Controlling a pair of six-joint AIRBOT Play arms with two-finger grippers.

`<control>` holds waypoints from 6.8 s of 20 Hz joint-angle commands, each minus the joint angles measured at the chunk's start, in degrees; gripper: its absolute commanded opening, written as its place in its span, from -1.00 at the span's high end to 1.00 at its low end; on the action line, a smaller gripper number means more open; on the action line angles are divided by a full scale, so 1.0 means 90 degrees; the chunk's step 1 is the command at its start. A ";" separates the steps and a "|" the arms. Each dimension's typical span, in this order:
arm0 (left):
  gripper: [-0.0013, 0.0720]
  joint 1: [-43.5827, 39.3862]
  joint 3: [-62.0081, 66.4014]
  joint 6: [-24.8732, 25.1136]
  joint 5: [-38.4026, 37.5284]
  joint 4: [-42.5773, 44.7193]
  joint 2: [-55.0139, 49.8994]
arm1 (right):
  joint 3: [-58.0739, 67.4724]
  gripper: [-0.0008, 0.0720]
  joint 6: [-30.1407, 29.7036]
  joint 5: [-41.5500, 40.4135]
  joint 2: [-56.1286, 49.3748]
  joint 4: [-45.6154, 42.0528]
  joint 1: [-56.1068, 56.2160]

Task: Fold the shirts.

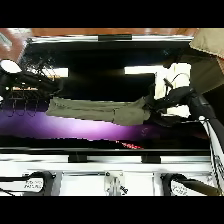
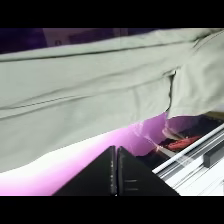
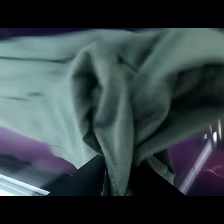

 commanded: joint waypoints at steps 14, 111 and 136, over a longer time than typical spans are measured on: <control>0.87 -0.3291 -0.1338 -0.0010 0.3147 -0.1804 -0.1188 | 0.0384 0.81 0.1292 -0.1088 0.3116 0.0129 0.0022; 0.87 0.1778 -0.1583 -0.0245 0.1758 -0.0085 0.4437 | 0.4148 0.81 0.1324 -0.0007 -0.1064 -0.3155 -0.1256; 0.88 -0.0561 -0.1566 -0.1260 0.1132 0.2939 0.3835 | 0.4532 -0.62 0.1583 -0.1528 0.0491 -0.3536 0.0510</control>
